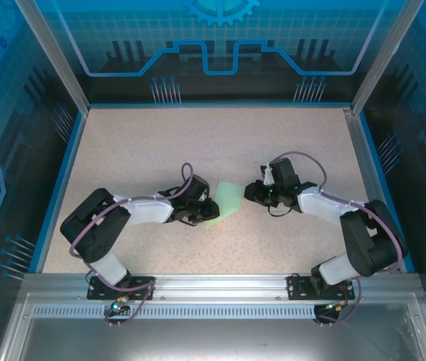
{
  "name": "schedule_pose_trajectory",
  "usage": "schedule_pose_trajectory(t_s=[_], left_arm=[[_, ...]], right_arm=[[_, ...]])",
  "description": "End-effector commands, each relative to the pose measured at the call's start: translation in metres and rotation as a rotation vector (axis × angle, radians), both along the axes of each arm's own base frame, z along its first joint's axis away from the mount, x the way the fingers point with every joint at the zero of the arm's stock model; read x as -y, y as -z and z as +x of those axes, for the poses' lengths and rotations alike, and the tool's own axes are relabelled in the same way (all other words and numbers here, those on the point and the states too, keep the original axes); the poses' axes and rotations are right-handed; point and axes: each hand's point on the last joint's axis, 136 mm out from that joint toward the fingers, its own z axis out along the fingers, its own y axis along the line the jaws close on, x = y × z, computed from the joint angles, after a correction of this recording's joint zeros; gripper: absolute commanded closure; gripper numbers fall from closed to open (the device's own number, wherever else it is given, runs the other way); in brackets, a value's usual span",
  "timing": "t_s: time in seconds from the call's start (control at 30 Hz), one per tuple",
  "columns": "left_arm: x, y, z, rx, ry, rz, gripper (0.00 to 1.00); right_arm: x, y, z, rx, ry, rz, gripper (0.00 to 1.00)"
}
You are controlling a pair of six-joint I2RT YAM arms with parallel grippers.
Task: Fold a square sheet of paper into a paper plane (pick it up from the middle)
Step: Third fold the triangle at the center of the table, then fourth fold the wing at the center of the table.
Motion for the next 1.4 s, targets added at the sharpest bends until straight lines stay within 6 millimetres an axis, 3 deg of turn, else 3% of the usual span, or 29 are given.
schedule_pose_trajectory(t_s=[0.0,0.2,0.4,0.67,1.23,1.37], left_arm=[[0.008,-0.037,0.004,0.074,0.027,-0.060,0.70],[0.003,-0.046,0.005,0.119,0.010,-0.065,0.64],[-0.001,-0.042,0.003,0.113,0.000,-0.049,0.63],[-0.007,-0.044,0.001,0.118,-0.006,-0.034,0.63],[-0.013,-0.043,-0.002,0.122,-0.018,-0.014,0.62],[-0.016,-0.043,-0.002,0.126,-0.026,-0.008,0.62]], right_arm=[[-0.005,0.010,-0.020,-0.070,-0.030,0.042,0.68],[-0.022,0.015,-0.029,-0.144,-0.032,0.114,0.55],[-0.038,0.024,-0.025,-0.166,-0.066,0.111,0.54],[-0.059,0.023,-0.020,-0.131,-0.146,0.188,0.59],[-0.074,0.022,-0.018,-0.108,-0.196,0.271,0.69],[-0.081,0.022,-0.024,-0.100,-0.274,0.273,0.71]])
